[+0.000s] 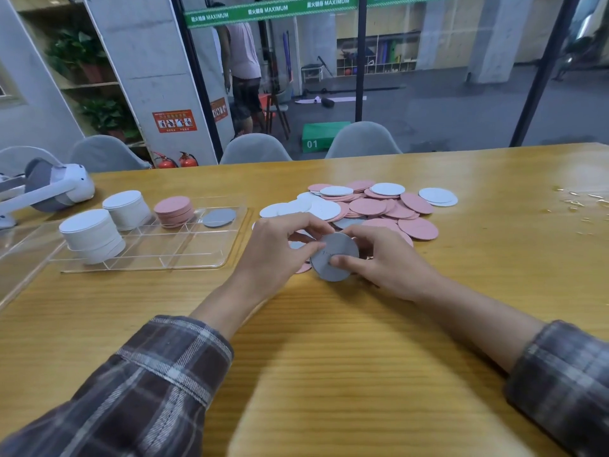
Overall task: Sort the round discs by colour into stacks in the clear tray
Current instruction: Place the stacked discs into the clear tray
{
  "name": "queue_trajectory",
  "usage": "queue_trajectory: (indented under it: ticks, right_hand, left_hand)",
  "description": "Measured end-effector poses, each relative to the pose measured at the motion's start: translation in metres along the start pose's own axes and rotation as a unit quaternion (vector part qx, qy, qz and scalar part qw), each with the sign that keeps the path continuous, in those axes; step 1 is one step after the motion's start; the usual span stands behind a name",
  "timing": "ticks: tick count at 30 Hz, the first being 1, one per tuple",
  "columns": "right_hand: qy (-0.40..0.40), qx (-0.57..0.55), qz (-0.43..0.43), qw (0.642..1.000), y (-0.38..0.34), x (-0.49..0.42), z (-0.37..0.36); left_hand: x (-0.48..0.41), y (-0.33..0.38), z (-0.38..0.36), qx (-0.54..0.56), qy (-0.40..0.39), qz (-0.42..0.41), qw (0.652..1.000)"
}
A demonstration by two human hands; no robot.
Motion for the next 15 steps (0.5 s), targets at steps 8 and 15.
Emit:
queue_trajectory:
  ticks: [8,15]
  right_hand:
    - [0.034,0.099,0.000,0.994,0.001,0.000,0.014]
    - [0.066,0.129,-0.029,0.989,0.006,0.001,0.024]
  left_hand:
    - [-0.003,-0.032,-0.001,-0.088,0.013,0.060,0.994]
    - [0.001,-0.060,-0.008,-0.165,-0.072,0.164,0.970]
Point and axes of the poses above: each hand's wrist, its own x-axis away from the middle knuckle, its own z-axis out of the back of the hand, y = z × x, the point moved 8 cm from there along -x, towards the middle knuckle, and after that the axes turned 4 degrees about z, right-handed, at the moved point
